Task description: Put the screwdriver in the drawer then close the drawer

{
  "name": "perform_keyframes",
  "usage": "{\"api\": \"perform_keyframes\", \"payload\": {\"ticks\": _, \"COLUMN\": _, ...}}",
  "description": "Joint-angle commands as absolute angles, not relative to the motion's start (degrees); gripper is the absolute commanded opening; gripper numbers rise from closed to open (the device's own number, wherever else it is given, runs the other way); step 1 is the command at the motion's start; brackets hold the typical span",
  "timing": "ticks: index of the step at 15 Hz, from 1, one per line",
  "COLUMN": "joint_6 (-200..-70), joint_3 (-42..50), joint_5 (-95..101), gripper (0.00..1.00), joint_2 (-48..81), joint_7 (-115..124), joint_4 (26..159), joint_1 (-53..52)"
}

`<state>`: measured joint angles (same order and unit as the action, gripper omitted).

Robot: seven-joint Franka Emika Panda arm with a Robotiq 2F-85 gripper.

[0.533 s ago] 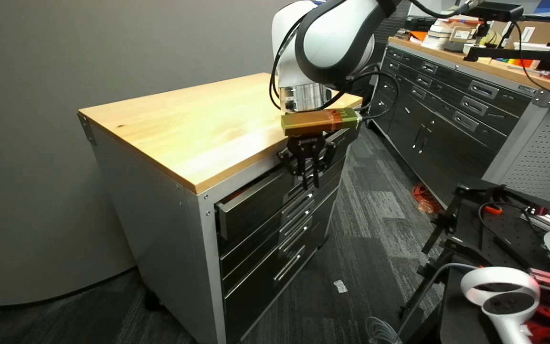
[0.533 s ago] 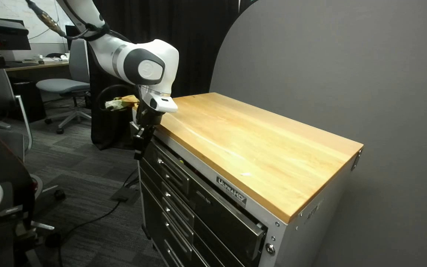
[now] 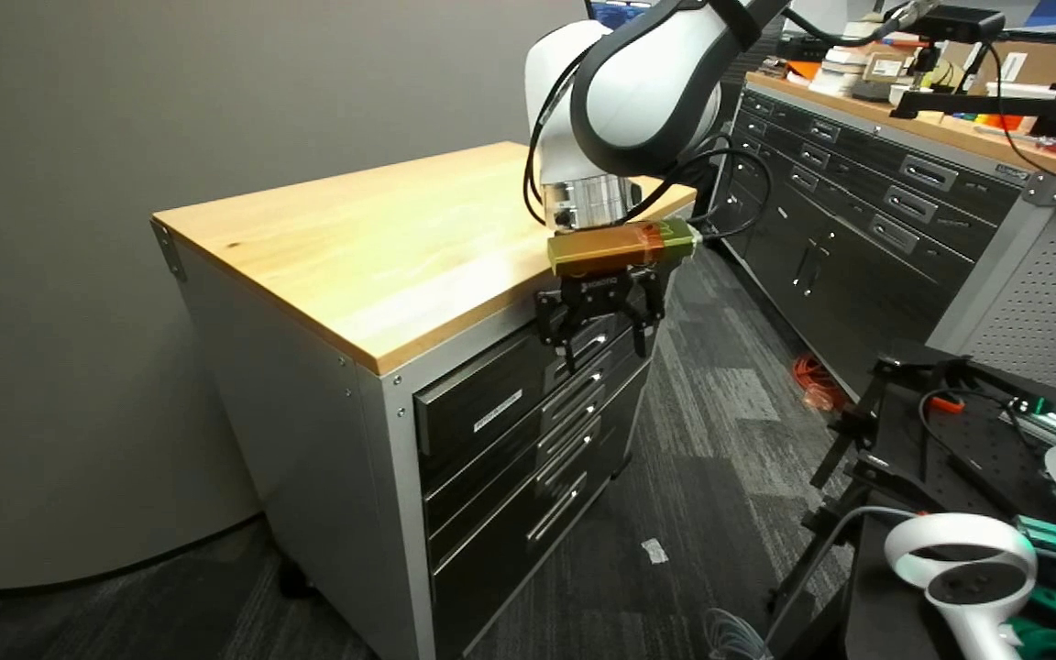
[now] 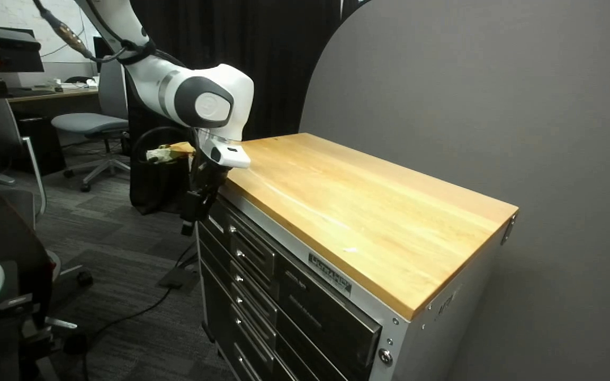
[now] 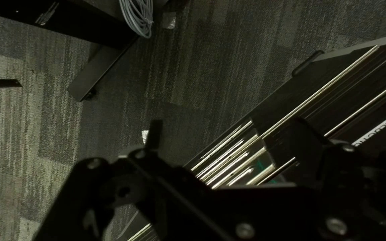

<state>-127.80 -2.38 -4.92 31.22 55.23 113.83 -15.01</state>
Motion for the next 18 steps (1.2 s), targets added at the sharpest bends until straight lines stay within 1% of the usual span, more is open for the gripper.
{"api": "perform_keyframes", "payload": {"ticks": 1, "joint_6": -122.2, "joint_3": -4.5, "joint_5": -3.7, "gripper": 1.00, "joint_2": 23.9, "joint_7": 50.8, "joint_4": 114.4, "joint_1": -15.8}}
{"api": "perform_keyframes", "payload": {"ticks": 7, "joint_6": -122.6, "joint_3": -4.2, "joint_5": -2.9, "gripper": 1.00, "joint_2": 24.2, "joint_7": 51.2, "joint_4": 114.1, "joint_1": -16.3}}
{"api": "perform_keyframes", "payload": {"ticks": 8, "joint_6": -123.0, "joint_3": -4.6, "joint_5": -3.0, "gripper": 1.00, "joint_2": 21.8, "joint_7": 47.6, "joint_4": 115.9, "joint_1": -15.3}}
{"api": "perform_keyframes", "payload": {"ticks": 13, "joint_6": -111.1, "joint_3": -8.4, "joint_5": -4.2, "gripper": 1.00, "joint_2": 11.4, "joint_7": 35.4, "joint_4": 113.0, "joint_1": -14.6}}
{"api": "perform_keyframes", "payload": {"ticks": 18, "joint_6": -95.1, "joint_3": -10.5, "joint_5": -4.7, "gripper": 1.00, "joint_2": 2.5, "joint_7": 21.9, "joint_4": 106.6, "joint_1": -14.4}}
